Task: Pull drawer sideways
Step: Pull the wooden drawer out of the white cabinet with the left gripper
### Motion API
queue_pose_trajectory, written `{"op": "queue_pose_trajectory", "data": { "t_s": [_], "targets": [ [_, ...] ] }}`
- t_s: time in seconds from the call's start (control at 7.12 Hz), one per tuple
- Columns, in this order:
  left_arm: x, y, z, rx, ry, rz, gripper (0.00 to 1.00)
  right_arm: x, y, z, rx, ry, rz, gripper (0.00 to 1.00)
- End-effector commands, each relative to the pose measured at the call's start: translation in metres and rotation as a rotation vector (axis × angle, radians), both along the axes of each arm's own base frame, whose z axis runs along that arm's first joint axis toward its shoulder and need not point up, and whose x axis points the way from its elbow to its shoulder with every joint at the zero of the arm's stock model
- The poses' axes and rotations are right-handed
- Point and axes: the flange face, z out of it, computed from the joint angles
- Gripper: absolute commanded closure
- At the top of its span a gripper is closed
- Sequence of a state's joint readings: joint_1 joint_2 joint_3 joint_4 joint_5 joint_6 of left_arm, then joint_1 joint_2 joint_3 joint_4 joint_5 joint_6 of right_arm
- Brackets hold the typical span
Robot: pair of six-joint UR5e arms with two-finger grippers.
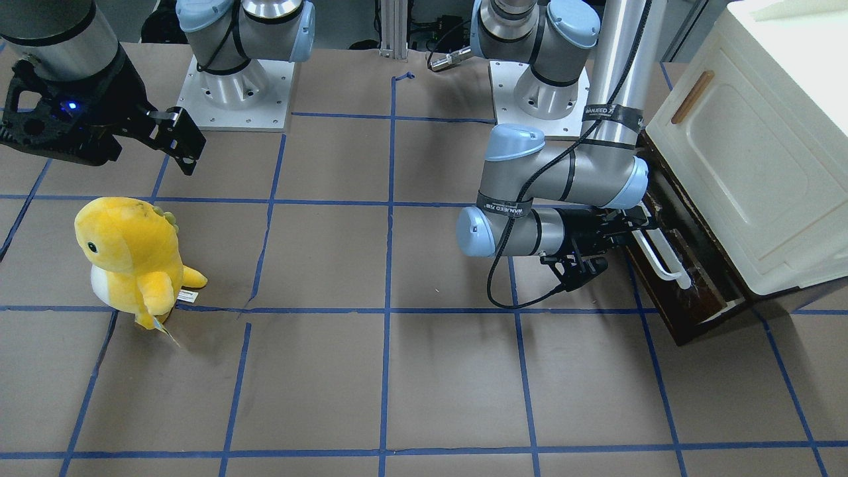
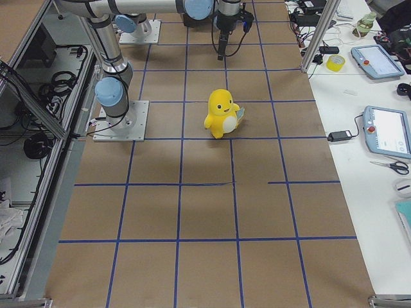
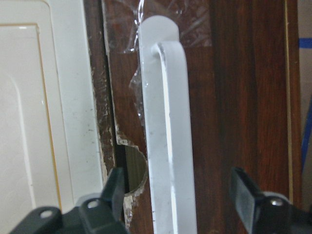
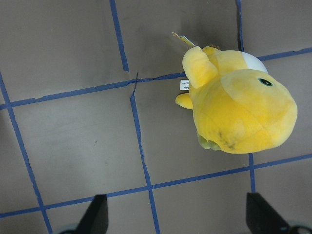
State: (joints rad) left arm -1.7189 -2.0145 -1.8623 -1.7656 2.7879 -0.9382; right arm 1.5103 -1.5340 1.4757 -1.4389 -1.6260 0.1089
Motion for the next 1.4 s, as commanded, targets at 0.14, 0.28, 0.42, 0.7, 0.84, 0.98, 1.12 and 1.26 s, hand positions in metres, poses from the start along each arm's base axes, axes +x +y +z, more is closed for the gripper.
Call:
{"op": "queue_pose_trajectory", "data": {
  "t_s": [0.14,0.28,0.42,0.7,0.84,0.98,1.12,1.26],
  "targets": [
    [-0.001,-0.001,-0.002,0.0,-0.001,-0.001,0.77,0.0,0.0,0.0,0.0,0.0,-0.001,0.0],
    [-0.001,-0.002,-0.004,0.002,-0.001,-0.001,0.8,0.0,0.0,0.0,0.002,0.0,0.001,0.0],
    [-0.001,-0.002,-0.005,0.002,-0.001,-0.001,0.8,0.0,0.0,0.0,0.0,0.0,0.001,0.0],
    [-0.002,-0.003,-0.004,-0.003,0.0,-0.003,0.88,0.0,0.0,0.0,0.0,0.0,0.001,0.0],
    [-0.005,-0.007,0.001,-0.012,0.004,-0.009,0.96,0.0,0.0,0.0,0.0,0.0,0.001,0.0],
    [-0.011,-0.01,0.005,-0.017,0.009,-0.014,0.99,0.0,0.0,0.0,0.0,0.0,0.001,0.0],
    [-0.013,-0.01,0.004,-0.018,0.011,-0.016,1.0,0.0,0.0,0.0,0.0,0.0,-0.001,0.0],
    [-0.015,-0.01,0.003,-0.017,0.012,-0.018,1.0,0.0,0.0,0.0,0.0,0.0,0.001,0.0]
  ]
}}
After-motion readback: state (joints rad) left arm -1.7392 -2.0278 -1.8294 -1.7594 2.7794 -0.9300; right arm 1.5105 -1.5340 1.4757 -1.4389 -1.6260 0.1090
